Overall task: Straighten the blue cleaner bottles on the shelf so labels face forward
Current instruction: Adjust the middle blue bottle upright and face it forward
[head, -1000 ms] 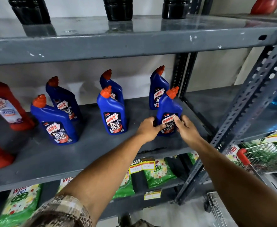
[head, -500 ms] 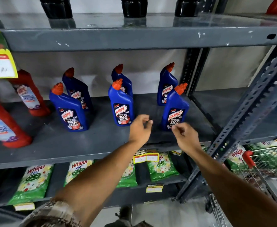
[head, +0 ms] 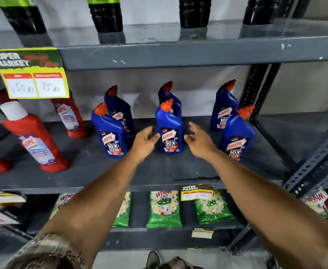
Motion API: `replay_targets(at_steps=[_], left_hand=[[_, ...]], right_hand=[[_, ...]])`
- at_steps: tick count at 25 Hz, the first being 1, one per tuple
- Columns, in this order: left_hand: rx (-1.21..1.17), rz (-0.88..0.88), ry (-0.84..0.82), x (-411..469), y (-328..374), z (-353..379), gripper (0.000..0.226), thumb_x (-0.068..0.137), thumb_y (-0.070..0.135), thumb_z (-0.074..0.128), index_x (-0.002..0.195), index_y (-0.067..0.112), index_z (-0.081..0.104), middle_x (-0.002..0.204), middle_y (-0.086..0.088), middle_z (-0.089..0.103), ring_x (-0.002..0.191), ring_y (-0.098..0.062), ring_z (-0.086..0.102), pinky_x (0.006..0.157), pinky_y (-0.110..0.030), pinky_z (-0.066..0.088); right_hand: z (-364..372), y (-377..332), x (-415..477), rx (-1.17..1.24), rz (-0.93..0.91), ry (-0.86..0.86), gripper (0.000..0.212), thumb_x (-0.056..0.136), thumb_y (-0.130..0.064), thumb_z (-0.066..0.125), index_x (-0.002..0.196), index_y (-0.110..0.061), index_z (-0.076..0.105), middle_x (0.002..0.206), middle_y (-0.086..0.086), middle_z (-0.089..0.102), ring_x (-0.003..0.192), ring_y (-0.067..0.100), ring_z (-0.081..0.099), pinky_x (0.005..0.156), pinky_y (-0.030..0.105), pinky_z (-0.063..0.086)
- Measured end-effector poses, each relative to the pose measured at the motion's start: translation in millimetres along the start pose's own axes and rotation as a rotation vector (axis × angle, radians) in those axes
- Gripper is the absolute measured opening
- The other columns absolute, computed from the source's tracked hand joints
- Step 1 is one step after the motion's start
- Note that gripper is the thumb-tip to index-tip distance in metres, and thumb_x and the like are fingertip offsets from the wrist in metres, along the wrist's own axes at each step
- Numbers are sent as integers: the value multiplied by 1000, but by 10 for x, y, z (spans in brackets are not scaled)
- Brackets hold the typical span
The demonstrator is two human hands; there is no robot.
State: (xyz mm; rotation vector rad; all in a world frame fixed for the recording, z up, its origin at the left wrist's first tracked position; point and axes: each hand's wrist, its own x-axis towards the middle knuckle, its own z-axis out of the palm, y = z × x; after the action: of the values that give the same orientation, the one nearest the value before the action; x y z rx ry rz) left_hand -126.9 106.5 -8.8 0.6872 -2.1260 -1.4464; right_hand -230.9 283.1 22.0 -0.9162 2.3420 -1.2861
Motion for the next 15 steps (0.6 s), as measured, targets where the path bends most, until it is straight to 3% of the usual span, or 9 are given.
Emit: replay_targets(at_steps=[3, 7, 10, 12, 15], left_hand=[[-23, 65, -26, -51, 104, 56, 22, 93, 14, 55, 112, 7, 64, 104, -5, 69, 89, -9, 64, 79, -13, 51], [30, 73, 22, -52, 51, 53, 22, 92, 26, 57, 104, 13, 69, 100, -5, 74, 90, -13, 68, 84, -31, 54], [-2, 72, 14, -161, 36, 35, 21, 92, 25, 58, 101, 10, 69, 97, -9, 74, 86, -15, 68, 81, -34, 55], [-34, 110, -18, -261, 4, 28, 23, 92, 25, 58, 106, 11, 69, 102, -9, 74, 93, -18, 69, 84, -35, 56], [-59, 122, -27, -400, -32, 31, 26, 93, 24, 57, 115, 13, 66, 107, -6, 73, 98, -15, 68, 86, -29, 54]], right_hand=[[126, -58, 148, 17, -32, -25, 51, 95, -21, 48, 144, -26, 35, 136, 3, 57, 126, 25, 54, 101, 37, 46], [198, -44, 125, 5, -20, 76, 43, 97, -24, 48, 139, -22, 40, 130, 6, 61, 116, 23, 60, 87, 30, 48], [183, -15, -15, 2, -56, 89, 43, 97, -24, 50, 138, -21, 40, 130, 5, 61, 114, 19, 59, 84, 27, 45], [192, 39, -123, 7, -72, 81, 43, 96, -25, 51, 138, -21, 40, 131, 5, 60, 114, 17, 59, 86, 27, 47], [192, 93, -241, 37, -69, 69, 44, 96, -27, 50, 139, -23, 39, 131, 3, 60, 113, 14, 57, 84, 25, 47]])
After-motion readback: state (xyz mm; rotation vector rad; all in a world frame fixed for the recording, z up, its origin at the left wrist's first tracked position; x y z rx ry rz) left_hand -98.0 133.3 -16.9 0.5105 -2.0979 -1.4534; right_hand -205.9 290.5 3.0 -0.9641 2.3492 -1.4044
